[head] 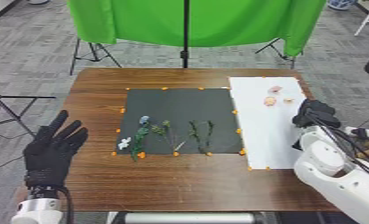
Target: Arrange flowers
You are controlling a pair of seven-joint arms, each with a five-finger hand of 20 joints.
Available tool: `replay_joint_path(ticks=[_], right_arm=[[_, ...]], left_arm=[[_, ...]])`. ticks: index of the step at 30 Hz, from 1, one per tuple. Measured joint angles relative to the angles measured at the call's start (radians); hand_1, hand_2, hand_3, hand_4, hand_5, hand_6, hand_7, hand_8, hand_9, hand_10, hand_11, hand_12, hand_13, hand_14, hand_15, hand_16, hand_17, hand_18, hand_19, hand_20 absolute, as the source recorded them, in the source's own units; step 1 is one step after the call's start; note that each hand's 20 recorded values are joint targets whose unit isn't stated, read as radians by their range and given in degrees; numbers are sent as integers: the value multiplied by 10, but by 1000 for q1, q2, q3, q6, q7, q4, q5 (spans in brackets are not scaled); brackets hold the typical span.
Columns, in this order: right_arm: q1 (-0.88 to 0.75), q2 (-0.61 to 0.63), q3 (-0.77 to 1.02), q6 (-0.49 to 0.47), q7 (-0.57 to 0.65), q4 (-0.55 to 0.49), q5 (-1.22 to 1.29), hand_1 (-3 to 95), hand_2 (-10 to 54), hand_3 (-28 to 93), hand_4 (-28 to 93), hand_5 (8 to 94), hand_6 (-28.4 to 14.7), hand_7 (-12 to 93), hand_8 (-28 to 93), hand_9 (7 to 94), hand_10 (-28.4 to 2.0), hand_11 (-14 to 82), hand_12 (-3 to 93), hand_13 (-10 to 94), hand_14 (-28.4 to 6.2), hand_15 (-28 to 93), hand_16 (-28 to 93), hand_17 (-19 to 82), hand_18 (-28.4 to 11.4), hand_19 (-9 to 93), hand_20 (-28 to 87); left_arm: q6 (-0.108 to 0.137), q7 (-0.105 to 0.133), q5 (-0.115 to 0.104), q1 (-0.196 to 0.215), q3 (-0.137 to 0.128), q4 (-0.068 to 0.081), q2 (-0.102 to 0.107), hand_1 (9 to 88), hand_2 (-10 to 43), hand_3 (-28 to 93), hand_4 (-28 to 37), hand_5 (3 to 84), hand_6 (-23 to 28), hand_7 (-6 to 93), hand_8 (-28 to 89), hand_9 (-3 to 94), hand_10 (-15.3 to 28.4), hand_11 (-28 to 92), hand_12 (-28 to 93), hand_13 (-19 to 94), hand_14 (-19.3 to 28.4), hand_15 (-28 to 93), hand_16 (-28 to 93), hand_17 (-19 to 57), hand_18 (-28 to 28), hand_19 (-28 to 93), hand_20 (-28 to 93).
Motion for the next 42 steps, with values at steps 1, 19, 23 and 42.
replay_joint_path(ticks=[1, 19, 23, 42], right_arm=[[-16, -2, 13, 17, 0, -6, -6, 594, -95, 650, -283, 863, 35, 175, 9, 936, -55, 159, 340, 791, -35, 619, 257, 343, -193, 895, 409], [338, -282, -395, 114, -296, -83, 59, 582, -95, 646, -283, 846, 36, 194, 3, 906, -71, 260, 318, 748, -50, 680, 222, 310, -190, 888, 410], [411, -397, -440, 96, -307, -52, 39, 583, -95, 633, -283, 844, 37, 191, -1, 894, -72, 311, 304, 740, -55, 700, 221, 304, -194, 888, 419], [464, -608, -532, -73, -330, 93, 1, 528, -95, 620, -283, 789, 37, 150, -18, 841, -84, 409, 263, 674, -77, 767, 233, 256, -203, 861, 447]], left_arm=[[0, -1, 0, 0, -2, 0, -1, 175, 96, 778, -283, 355, 78, 93, -89, 332, 204, 240, 107, 207, 281, 569, -111, -84, 284, 534, 186], [17, -3, -4, 18, -21, -12, -1, 178, 96, 780, -283, 360, 81, 107, -95, 337, 209, 261, 104, 208, 283, 583, -115, -83, 284, 538, 184], [18, -4, -3, 15, -18, -12, 0, 179, 94, 784, -283, 362, 82, 112, -98, 339, 211, 273, 101, 211, 284, 591, -116, -83, 284, 540, 184], [4, -66, 29, -37, -18, 0, -20, 180, 93, 787, -283, 366, 83, 126, -107, 343, 215, 306, 84, 218, 284, 612, -132, -82, 284, 549, 181]])
